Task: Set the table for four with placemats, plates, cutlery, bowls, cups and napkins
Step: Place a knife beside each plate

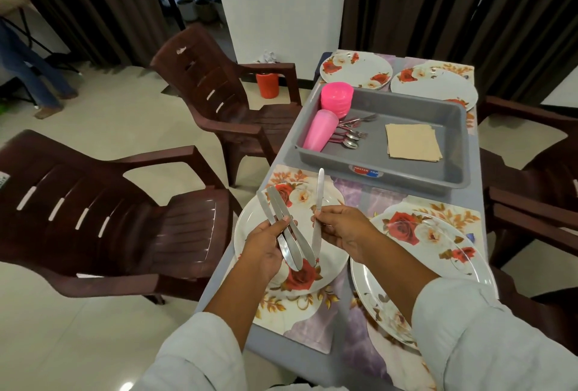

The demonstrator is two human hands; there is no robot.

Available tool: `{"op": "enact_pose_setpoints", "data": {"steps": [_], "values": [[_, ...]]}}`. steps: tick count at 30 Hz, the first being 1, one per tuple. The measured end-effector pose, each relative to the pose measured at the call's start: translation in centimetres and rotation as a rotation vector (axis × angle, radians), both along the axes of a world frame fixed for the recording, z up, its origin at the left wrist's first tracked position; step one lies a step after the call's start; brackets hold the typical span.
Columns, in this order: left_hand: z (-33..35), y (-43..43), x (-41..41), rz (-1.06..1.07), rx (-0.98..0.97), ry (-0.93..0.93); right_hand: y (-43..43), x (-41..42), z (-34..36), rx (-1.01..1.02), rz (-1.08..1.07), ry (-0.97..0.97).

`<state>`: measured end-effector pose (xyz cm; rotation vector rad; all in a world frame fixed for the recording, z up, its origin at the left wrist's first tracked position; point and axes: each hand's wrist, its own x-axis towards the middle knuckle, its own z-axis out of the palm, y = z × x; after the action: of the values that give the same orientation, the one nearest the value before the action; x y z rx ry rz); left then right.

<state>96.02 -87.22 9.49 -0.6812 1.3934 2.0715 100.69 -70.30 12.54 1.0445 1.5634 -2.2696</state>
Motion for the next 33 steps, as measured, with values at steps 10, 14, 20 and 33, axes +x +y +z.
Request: {"op": "enact_pose_setpoints", "data": {"steps": [10, 14, 20, 33], "values": [[-0.9, -1.8, -2.4, -0.076, 0.025, -0.009, -1.7, -1.5, -0.8, 0.111, -0.034, -0.020], [-1.0, -2.2, -2.6, -0.098, 0.023, -0.003, -2.2, -1.2, -0.5, 0.112, -0.055, -0.009], [-0.9, -1.8, -0.9, -0.148, -0.033, -0.012, -2.1, 0.9, -0.5, 0.098, -0.048, 0.006], [1.3, -1.8, 5.5, -0.246, -0.080, -0.010, -3.5, 7.7, -1.9, 0.057, 0.012, 0.049]]}}
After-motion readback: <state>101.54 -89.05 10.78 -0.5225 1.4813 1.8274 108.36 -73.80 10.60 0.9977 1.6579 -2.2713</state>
